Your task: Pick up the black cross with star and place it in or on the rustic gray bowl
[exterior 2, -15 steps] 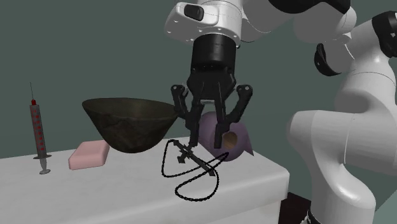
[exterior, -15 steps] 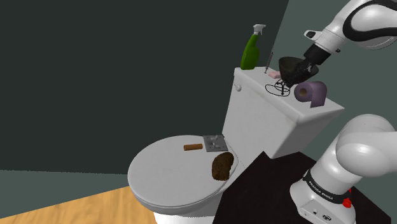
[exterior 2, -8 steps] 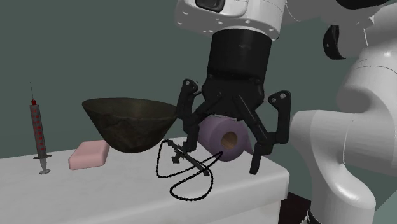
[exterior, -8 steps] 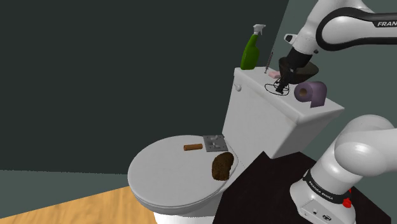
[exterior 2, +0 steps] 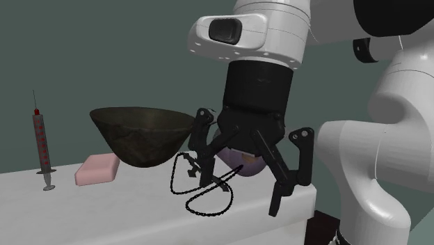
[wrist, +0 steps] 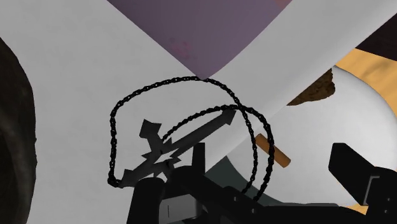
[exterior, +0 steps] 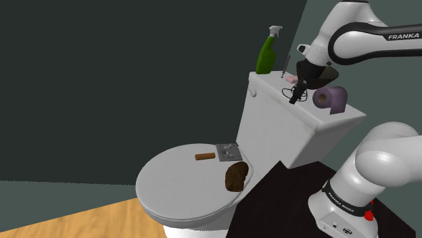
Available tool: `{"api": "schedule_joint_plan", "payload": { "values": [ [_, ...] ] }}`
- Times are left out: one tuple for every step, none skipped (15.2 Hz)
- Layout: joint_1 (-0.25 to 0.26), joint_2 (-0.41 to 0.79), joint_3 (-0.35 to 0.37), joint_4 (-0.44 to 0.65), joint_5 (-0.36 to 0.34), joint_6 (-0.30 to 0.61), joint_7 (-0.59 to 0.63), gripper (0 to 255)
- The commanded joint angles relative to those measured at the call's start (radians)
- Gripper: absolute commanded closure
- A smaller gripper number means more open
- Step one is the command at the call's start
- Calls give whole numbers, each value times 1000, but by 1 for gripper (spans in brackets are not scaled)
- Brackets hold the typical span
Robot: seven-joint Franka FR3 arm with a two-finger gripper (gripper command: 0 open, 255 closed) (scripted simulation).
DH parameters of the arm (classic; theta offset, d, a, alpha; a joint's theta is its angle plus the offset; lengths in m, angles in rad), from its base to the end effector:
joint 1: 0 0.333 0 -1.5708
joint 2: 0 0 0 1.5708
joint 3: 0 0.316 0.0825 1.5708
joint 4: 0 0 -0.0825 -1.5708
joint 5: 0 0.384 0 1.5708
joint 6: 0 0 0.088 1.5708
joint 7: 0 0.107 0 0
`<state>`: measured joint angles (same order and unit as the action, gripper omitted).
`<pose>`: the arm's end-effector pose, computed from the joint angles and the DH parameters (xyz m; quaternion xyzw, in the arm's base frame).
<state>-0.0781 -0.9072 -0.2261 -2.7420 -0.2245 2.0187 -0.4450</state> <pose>0.2868 -0.1036 0.4760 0.9855 0.1441 0.0780 0.0444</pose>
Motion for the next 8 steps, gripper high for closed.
{"api": "schedule_joint_plan", "payload": {
  "values": [
    [0, 0, 0, -1, 0, 2, 0, 0],
    [0, 0, 0, -1, 0, 2, 0, 0],
    [0, 0, 0, -1, 0, 2, 0, 0],
    [0, 0, 0, -1, 0, 1, 0, 0],
    [0, 0, 0, -1, 0, 1, 0, 0],
    [0, 0, 0, -1, 0, 1, 0, 255],
    [0, 0, 0, -1, 0, 1, 0, 255],
    [0, 0, 0, -1, 0, 1, 0, 255]
  ]
}}
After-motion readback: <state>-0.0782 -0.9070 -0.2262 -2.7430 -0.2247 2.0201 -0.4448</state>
